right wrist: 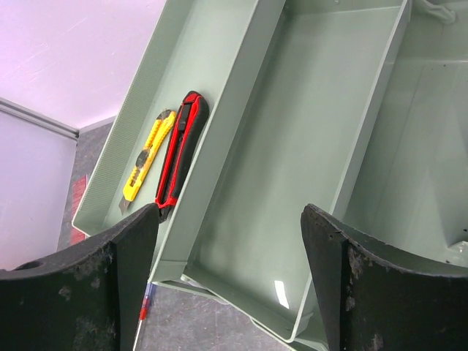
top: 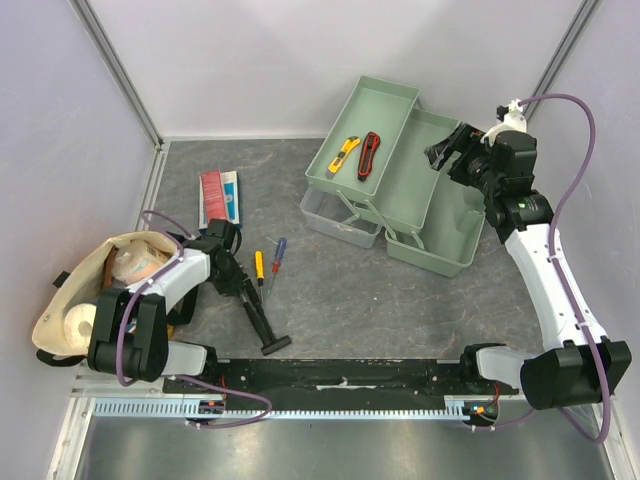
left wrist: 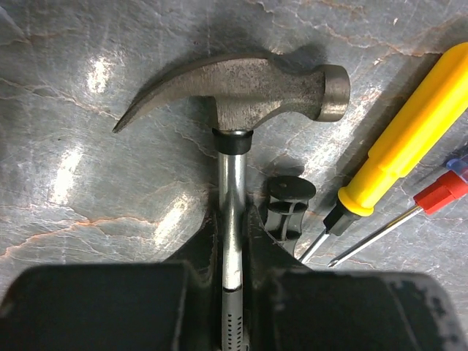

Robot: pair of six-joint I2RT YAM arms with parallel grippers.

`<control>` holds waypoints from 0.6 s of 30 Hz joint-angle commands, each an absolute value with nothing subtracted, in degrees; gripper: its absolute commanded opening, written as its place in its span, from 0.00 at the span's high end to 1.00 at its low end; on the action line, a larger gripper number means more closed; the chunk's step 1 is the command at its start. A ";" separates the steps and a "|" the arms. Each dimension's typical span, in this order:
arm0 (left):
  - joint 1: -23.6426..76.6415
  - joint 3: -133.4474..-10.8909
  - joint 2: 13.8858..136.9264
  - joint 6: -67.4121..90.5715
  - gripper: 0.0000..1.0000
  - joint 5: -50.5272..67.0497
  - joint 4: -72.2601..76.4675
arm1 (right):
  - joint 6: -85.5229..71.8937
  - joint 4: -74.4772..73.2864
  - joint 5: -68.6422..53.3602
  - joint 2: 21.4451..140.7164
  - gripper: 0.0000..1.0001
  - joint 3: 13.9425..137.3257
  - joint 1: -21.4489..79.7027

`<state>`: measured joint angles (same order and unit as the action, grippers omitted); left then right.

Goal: Pack the tool kit

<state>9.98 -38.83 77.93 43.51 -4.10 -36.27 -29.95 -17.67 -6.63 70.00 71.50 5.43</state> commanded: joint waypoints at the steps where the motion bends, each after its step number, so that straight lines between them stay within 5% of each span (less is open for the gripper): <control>1: 9.84 -38.23 78.32 45.00 0.98 -6.94 -33.83 | -28.92 -17.05 -6.68 68.29 0.15 72.60 5.63; 12: 10.20 -52.36 62.24 43.24 0.98 -7.82 -42.88 | -25.49 -16.09 -16.59 70.05 0.11 75.06 5.71; 18: 11.42 -64.50 59.85 38.94 0.98 3.83 -39.21 | -23.99 -9.59 -28.12 70.49 0.04 74.27 11.41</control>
